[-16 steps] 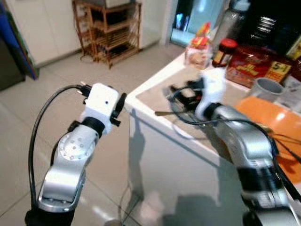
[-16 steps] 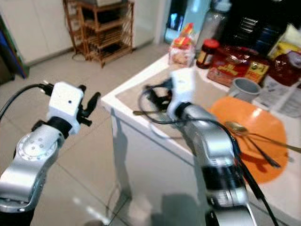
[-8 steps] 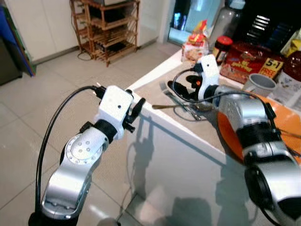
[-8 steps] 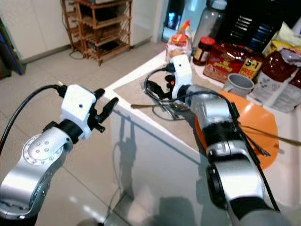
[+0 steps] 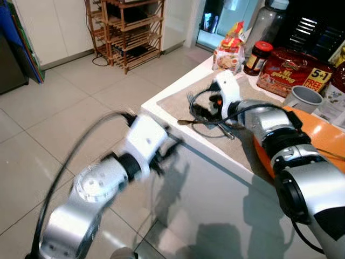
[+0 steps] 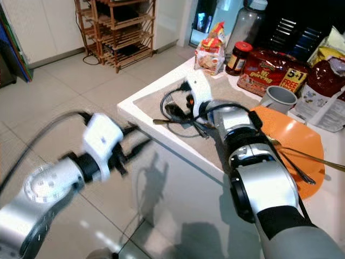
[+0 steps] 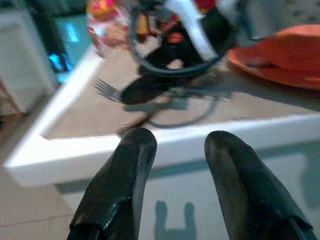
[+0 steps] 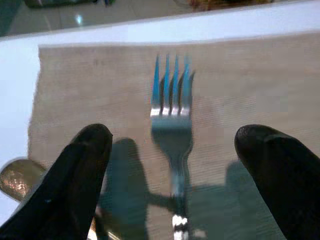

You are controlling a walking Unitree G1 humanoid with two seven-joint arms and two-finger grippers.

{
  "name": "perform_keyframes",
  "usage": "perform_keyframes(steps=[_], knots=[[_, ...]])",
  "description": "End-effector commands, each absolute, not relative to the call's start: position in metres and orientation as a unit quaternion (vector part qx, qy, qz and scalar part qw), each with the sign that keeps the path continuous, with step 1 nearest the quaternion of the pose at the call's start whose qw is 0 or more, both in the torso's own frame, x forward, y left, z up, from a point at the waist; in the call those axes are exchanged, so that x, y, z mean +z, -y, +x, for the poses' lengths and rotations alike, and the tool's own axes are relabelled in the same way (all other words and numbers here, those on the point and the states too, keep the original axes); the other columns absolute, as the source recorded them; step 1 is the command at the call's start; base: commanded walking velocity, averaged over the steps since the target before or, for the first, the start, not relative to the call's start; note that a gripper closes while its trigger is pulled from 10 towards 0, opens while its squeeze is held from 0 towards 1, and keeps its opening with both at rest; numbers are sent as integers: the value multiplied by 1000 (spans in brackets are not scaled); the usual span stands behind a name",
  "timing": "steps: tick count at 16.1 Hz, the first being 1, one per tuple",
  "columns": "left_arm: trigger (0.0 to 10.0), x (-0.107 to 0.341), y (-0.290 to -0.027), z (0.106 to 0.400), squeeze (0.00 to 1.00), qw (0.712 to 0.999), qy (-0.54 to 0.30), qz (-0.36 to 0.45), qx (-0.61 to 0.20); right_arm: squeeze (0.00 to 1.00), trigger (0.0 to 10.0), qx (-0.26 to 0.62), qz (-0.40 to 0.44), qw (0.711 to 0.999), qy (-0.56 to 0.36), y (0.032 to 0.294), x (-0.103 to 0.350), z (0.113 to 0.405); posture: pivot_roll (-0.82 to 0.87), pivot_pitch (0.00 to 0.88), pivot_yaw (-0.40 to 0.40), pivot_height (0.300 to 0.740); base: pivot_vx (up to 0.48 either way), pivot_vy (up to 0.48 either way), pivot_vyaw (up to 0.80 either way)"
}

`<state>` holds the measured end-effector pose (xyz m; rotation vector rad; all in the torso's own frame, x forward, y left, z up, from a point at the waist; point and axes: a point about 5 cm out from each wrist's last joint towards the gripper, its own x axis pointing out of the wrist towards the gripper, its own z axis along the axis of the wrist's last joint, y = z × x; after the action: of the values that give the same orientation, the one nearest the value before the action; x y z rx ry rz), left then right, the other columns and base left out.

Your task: Setting the table

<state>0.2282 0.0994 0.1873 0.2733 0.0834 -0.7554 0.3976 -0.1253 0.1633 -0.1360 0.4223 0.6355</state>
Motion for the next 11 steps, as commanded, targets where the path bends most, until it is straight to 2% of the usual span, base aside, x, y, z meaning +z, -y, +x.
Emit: perform_keyframes(steps=[1,9,11], knots=[[10000,190,-96,226,0,915,-40,133,-380,0,0,297,-69,928,-215,130,164,399,153,13,-154,740,0,0,0],[10000,191,-97,227,0,916,-43,135,-374,0,0,284,-49,926,-244,137,152,395,154,3,-162,740,0,0,0],[10000,190,-98,227,0,917,-44,136,-372,0,0,274,-16,925,-262,141,148,393,156,3,-166,740,0,0,0]])
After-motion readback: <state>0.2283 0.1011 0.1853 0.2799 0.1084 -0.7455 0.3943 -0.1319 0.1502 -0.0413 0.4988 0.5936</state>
